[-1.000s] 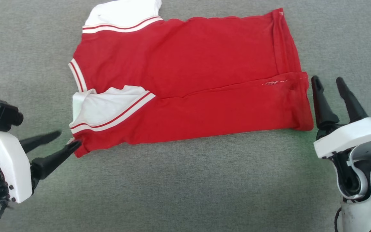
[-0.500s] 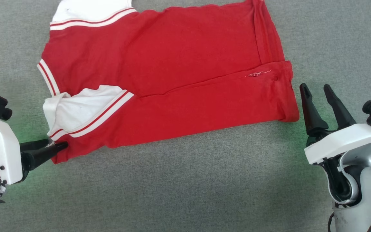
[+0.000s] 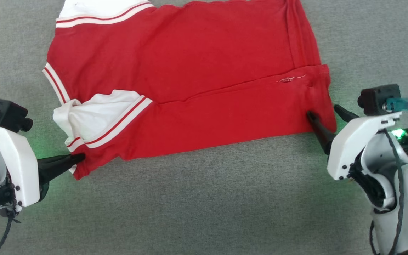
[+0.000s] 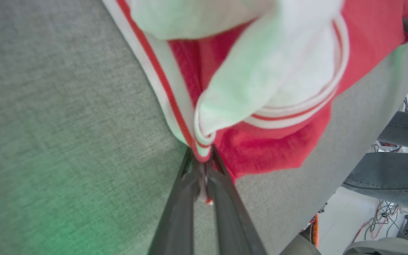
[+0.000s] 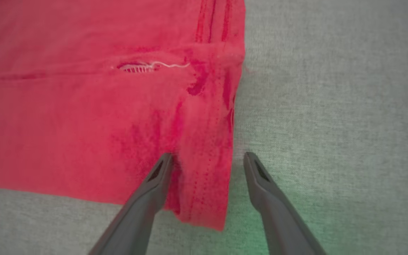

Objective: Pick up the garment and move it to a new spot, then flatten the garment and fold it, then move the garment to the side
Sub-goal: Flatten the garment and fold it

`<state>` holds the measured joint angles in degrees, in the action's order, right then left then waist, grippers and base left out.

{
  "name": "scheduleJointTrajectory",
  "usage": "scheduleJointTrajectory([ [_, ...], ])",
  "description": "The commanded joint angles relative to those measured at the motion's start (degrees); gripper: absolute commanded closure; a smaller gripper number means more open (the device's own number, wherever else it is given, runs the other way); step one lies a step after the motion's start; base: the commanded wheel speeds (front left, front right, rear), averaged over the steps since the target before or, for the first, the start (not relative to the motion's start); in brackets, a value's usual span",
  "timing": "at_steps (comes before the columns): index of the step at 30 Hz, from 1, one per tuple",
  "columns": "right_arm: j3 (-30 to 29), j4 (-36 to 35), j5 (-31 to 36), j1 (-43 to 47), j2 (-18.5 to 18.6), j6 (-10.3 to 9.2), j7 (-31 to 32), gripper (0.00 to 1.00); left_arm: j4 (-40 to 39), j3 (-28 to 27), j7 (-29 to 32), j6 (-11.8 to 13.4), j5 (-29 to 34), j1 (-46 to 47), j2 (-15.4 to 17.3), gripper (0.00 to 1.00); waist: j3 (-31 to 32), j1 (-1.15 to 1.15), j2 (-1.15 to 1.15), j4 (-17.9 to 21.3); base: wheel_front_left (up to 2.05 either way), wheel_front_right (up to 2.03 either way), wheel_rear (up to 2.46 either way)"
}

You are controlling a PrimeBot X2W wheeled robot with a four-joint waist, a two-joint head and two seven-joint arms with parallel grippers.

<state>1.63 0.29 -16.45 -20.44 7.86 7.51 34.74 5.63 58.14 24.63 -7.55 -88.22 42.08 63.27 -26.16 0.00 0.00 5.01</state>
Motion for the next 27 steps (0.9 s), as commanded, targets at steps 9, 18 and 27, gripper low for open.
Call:
scheduleJointTrajectory([
  [9, -0.1, -2.1, 0.7, -0.8, 0.8, -0.03, 18.2, 0.90, -1.7, 1.2, -2.4, 0.1, 1.8, 1.4, -2.6, 1.00, -2.2, 0.00, 0.00, -2.9, 0.00, 0.00, 0.00],
  [18, -2.0, -5.9, 0.7, 2.1, 1.5, -0.04, 17.3, 1.00, -3.3, 1.1, -8.0, 0.1, 0.4, -0.9, -1.7, 1.00, -0.2, 0.00, 0.00, -3.8, 0.00, 0.00, 0.00],
  [27, -2.4, -12.7, -1.6, 9.4, 4.6, -0.04, 20.9, 1.00, -9.9, 2.6, -14.0, 0.1, 1.1, -6.7, 3.6, 1.00, 2.9, 0.00, 0.00, -4.4, 0.00, 0.00, 0.00],
])
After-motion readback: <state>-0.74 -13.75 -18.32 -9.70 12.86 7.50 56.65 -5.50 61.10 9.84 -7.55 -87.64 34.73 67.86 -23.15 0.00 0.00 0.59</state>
